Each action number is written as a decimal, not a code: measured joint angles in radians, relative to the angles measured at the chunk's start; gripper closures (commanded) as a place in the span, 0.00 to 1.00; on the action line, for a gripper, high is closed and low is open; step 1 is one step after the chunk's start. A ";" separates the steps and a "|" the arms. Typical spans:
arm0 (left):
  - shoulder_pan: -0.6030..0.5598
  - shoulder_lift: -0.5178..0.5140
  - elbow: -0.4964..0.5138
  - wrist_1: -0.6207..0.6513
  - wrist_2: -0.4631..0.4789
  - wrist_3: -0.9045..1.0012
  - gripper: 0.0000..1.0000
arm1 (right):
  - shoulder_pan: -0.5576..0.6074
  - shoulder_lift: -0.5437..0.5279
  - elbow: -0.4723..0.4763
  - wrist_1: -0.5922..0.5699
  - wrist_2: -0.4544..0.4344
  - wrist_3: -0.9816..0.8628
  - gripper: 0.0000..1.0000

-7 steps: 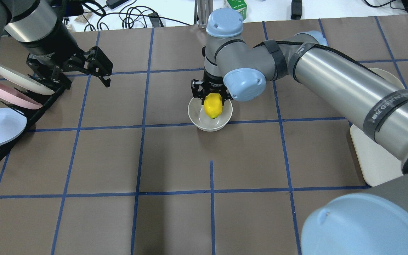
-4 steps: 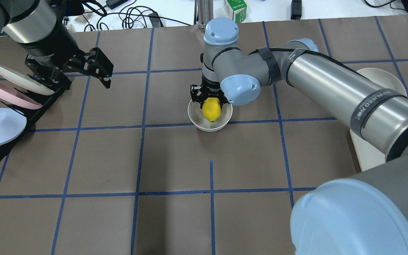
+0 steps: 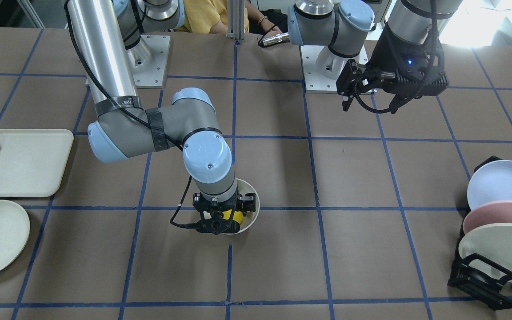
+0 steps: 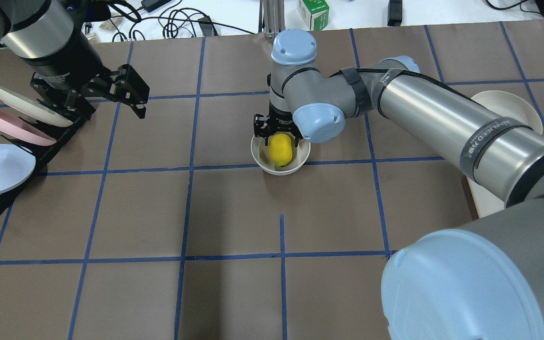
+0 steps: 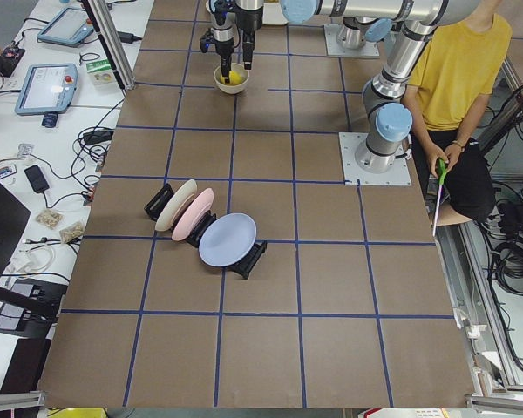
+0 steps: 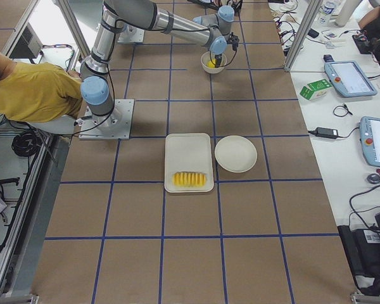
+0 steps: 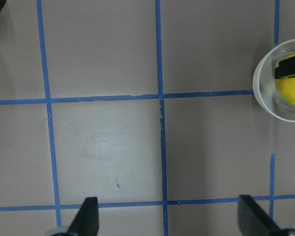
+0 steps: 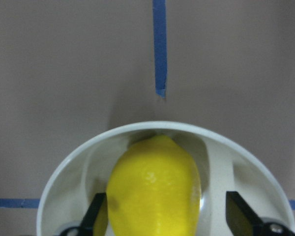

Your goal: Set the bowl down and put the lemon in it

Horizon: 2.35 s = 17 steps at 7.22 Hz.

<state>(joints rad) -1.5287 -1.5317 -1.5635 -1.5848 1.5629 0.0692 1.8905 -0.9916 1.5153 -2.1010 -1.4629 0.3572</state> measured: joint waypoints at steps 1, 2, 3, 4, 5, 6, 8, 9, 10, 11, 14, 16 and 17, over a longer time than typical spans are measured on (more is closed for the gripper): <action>0.002 0.000 0.003 0.001 -0.001 0.000 0.00 | -0.003 -0.005 -0.004 -0.001 -0.006 -0.004 0.00; 0.004 -0.001 0.006 0.001 -0.004 0.000 0.00 | -0.010 -0.021 -0.013 0.002 -0.012 -0.007 0.00; 0.005 -0.001 0.007 0.002 -0.006 0.000 0.00 | -0.030 -0.059 -0.021 0.024 -0.020 -0.013 0.00; 0.005 -0.001 0.008 0.002 -0.008 0.000 0.00 | -0.072 -0.119 -0.025 0.087 -0.038 -0.034 0.00; 0.005 -0.001 0.008 0.002 -0.009 0.000 0.00 | -0.137 -0.200 -0.027 0.188 -0.057 -0.070 0.00; 0.005 -0.001 0.007 0.002 -0.009 0.000 0.00 | -0.211 -0.281 -0.026 0.294 -0.067 -0.111 0.00; 0.005 0.000 0.005 0.002 -0.009 -0.001 0.00 | -0.340 -0.429 -0.016 0.454 -0.071 -0.169 0.00; 0.005 0.000 0.004 0.002 -0.008 -0.002 0.00 | -0.375 -0.475 -0.013 0.507 -0.071 -0.178 0.00; 0.005 0.000 0.005 0.002 -0.004 -0.001 0.00 | -0.388 -0.499 -0.013 0.548 -0.073 -0.180 0.00; 0.005 0.000 0.005 0.002 -0.003 -0.001 0.00 | -0.391 -0.514 -0.016 0.565 -0.072 -0.176 0.00; 0.005 -0.001 0.008 0.002 0.000 0.002 0.00 | -0.351 -0.522 -0.016 0.548 -0.068 -0.172 0.00; 0.005 -0.003 0.002 0.002 0.001 0.003 0.00 | -0.326 -0.519 -0.014 0.489 -0.127 -0.169 0.00; 0.005 -0.003 -0.001 0.002 0.001 0.003 0.00 | -0.322 -0.518 -0.012 0.482 -0.156 -0.173 0.00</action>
